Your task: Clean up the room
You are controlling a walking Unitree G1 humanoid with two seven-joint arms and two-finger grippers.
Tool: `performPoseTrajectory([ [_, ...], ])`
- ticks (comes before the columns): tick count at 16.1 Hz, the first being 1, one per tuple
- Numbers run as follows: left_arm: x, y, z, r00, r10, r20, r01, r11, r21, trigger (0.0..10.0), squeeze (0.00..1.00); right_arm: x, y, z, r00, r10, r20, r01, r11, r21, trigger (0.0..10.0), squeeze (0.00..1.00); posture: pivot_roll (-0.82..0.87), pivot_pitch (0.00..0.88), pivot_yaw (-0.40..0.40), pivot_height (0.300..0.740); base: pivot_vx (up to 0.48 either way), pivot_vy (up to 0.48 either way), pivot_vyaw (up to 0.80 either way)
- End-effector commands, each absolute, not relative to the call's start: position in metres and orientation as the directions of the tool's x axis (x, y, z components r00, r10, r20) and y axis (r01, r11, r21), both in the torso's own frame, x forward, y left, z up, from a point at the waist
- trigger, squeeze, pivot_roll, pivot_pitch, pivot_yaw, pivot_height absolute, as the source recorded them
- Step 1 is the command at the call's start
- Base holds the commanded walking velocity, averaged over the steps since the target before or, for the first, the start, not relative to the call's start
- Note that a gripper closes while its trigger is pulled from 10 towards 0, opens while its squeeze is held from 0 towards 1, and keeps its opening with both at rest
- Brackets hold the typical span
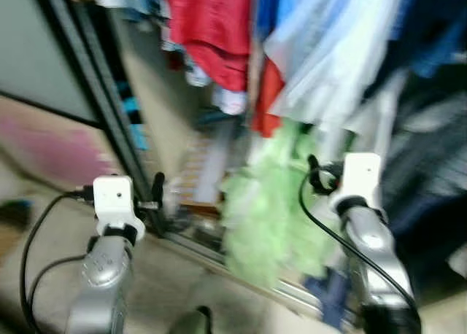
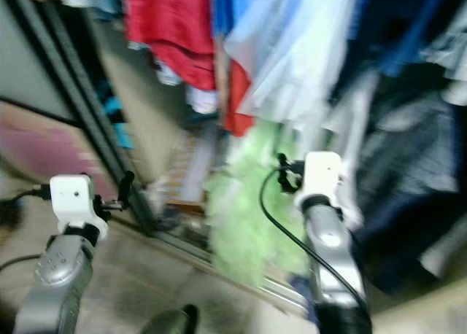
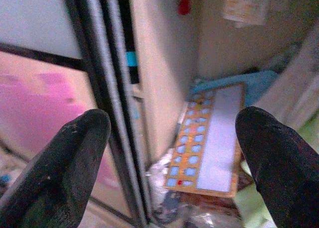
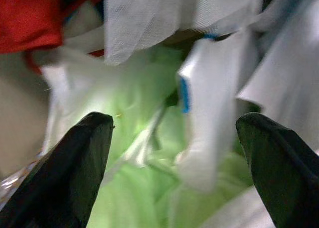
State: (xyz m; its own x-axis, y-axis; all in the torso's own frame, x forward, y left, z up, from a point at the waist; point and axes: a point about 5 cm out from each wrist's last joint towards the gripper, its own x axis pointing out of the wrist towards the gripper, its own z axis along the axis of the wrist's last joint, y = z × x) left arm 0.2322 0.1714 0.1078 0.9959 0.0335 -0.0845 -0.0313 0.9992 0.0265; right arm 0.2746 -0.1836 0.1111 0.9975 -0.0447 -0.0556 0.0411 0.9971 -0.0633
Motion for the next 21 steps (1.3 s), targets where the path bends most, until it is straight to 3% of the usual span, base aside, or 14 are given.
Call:
performPoseTrajectory([
  [1,0.229,0.175,0.115,0.997,0.063,-0.046,-0.061,0.997,0.044,10.0,0.00,0.265,-0.185,0.115,0.998,-0.031,-0.057,0.027,0.998,-0.055,10.0,0.00,0.00,0.000,0.004,0.740,0.000,0.000,0.80],
  [4,0.212,0.182,0.107,0.994,0.069,-0.083,-0.062,0.995,0.077,10.0,0.00,0.241,-0.189,0.108,0.995,-0.030,-0.093,0.024,0.998,-0.065,10.0,0.00,0.00,0.000,0.016,0.740,0.000,0.000,0.80],
  [9,0.221,0.182,0.111,0.995,0.083,-0.056,-0.080,0.996,0.046,10.0,0.00,0.255,-0.190,0.116,0.997,-0.007,-0.071,0.002,0.997,-0.076,10.0,0.00,0.00,0.000,0.004,0.740,0.000,0.000,0.80],
  [16,0.230,0.183,0.113,0.985,0.170,-0.024,-0.170,0.985,-0.003,10.0,0.00,0.277,-0.178,0.117,0.988,0.119,-0.096,-0.129,0.986,-0.105,10.0,0.00,0.08,0.000,-0.143,0.740,0.000,0.000,0.80],
  [19,0.224,0.182,0.114,0.997,0.071,-0.027,-0.070,0.996,0.049,10.0,0.00,0.279,-0.174,0.118,0.986,0.144,-0.087,-0.153,0.982,-0.107,10.0,0.00,0.08,0.000,-0.137,0.740,0.000,0.000,0.80],
  [21,0.218,0.184,0.110,0.996,0.059,-0.063,-0.056,0.997,0.055,10.0,0.00,0.272,-0.180,0.113,0.992,0.085,-0.090,-0.093,0.992,-0.088,10.0,0.00,0.06,0.000,-0.073,0.740,0.000,0.000,0.80],
])
